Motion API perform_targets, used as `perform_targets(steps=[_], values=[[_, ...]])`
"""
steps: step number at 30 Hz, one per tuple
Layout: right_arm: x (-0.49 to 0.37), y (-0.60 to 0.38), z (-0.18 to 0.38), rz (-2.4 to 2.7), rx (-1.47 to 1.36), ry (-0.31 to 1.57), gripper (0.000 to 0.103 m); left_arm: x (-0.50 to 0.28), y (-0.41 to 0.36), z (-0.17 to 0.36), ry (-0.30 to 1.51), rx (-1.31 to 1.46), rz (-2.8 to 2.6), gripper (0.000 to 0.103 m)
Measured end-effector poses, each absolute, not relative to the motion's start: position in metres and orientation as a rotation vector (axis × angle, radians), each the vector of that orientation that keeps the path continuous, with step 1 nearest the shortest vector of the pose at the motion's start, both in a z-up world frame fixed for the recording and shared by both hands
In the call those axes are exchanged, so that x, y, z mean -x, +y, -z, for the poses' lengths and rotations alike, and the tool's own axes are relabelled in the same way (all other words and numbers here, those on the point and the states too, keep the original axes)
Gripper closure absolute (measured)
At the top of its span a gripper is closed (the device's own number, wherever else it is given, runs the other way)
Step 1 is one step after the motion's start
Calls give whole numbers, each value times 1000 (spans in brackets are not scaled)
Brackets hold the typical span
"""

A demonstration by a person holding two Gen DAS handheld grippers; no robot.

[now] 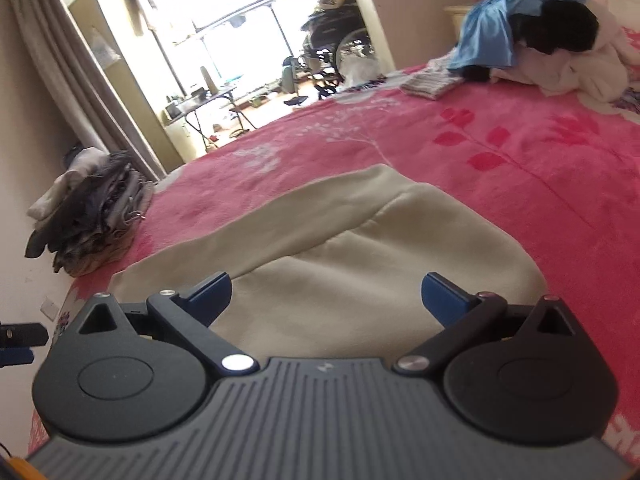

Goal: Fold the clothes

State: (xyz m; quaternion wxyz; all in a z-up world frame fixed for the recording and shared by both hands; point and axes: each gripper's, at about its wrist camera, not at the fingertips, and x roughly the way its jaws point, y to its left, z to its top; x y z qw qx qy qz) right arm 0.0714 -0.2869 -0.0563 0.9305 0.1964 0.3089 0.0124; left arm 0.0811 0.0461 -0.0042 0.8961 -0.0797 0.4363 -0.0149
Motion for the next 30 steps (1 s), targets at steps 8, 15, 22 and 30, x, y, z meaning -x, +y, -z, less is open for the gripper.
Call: perform_targets(steps=[8, 15, 22, 30], values=[[-76, -285, 60, 53, -382, 673, 1, -83, 31, 3, 916, 23, 13, 0], [-77, -280, 59, 37, -350, 671, 1, -81, 28, -4, 830, -83, -70, 2], [-74, -279, 52, 16, -339, 627, 1, -84, 34, -4, 839, -39, -112, 2], [-74, -278, 52, -124, -334, 616, 1, -82, 48, -7, 805, 54, -101, 0]])
